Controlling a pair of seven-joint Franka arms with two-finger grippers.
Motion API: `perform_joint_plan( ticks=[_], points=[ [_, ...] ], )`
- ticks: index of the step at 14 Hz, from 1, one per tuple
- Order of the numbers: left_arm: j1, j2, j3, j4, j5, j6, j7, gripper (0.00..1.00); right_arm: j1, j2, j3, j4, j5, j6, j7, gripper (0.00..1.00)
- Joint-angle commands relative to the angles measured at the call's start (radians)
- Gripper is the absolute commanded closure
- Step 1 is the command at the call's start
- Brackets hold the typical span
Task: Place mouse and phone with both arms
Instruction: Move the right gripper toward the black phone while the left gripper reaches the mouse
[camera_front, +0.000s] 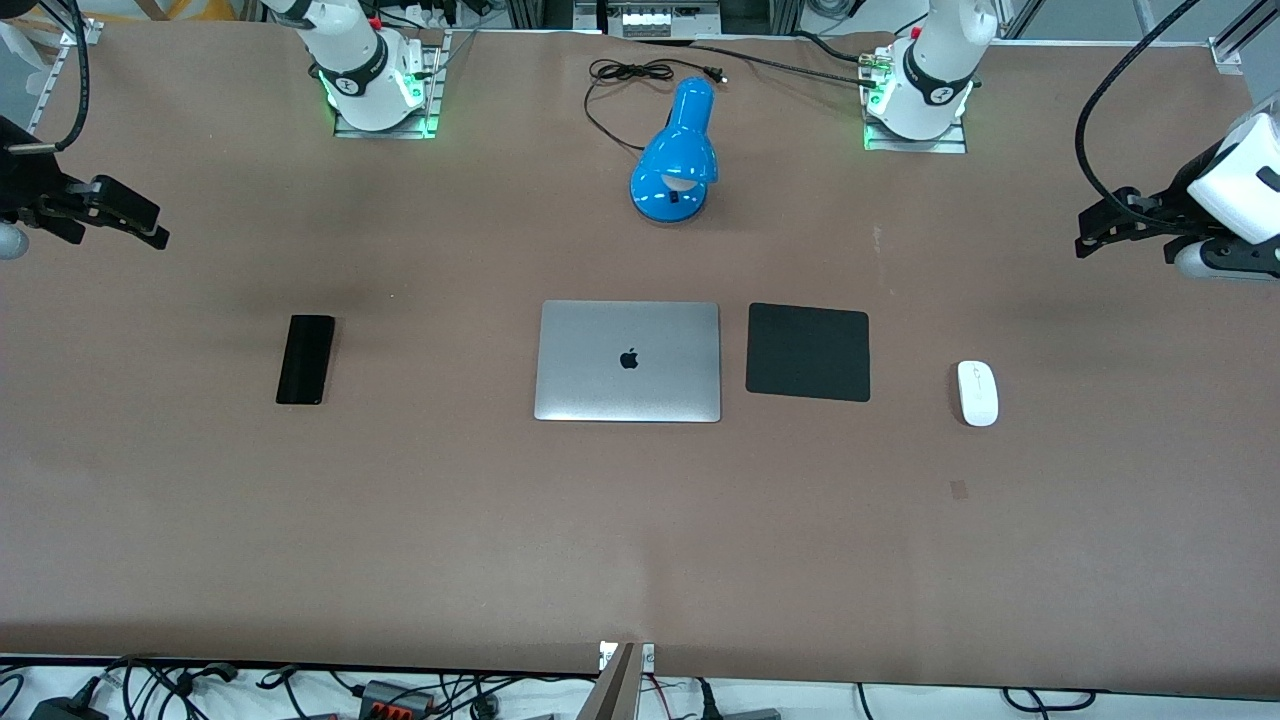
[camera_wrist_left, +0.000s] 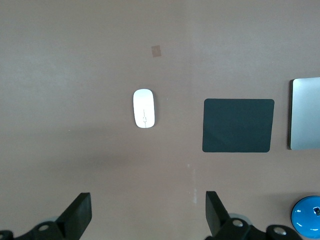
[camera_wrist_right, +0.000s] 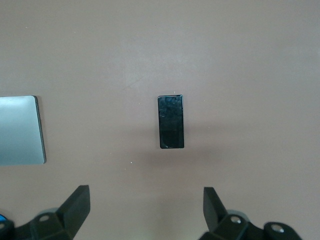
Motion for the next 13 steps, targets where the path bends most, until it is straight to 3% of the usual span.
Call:
perform_joint_plan(
  ticks=[1,3,5,8,13],
  points=[
    [0.006,0.014,0.003,0.029,-0.01,-0.017,0.022,0.0,-0.003,0.022,-0.002,-0.01,-0.011,0.009,-0.01,0.0],
    [0.006,0.019,0.004,0.025,-0.011,-0.027,0.023,0.0,0.005,0.067,0.0,-0.007,-0.032,0.024,-0.005,0.0],
    [0.013,0.051,0.009,0.028,-0.014,-0.08,0.017,0.0,0.055,0.119,0.001,-0.013,-0.12,0.041,0.018,0.0],
    [0.04,0.069,0.007,0.029,-0.013,-0.113,0.022,0.0,0.048,0.19,-0.003,-0.05,-0.112,0.121,0.048,0.0],
    [0.069,0.251,0.009,0.092,0.001,-0.099,0.028,0.0,0.013,0.21,-0.007,-0.373,-0.111,0.566,0.067,0.0]
  ],
)
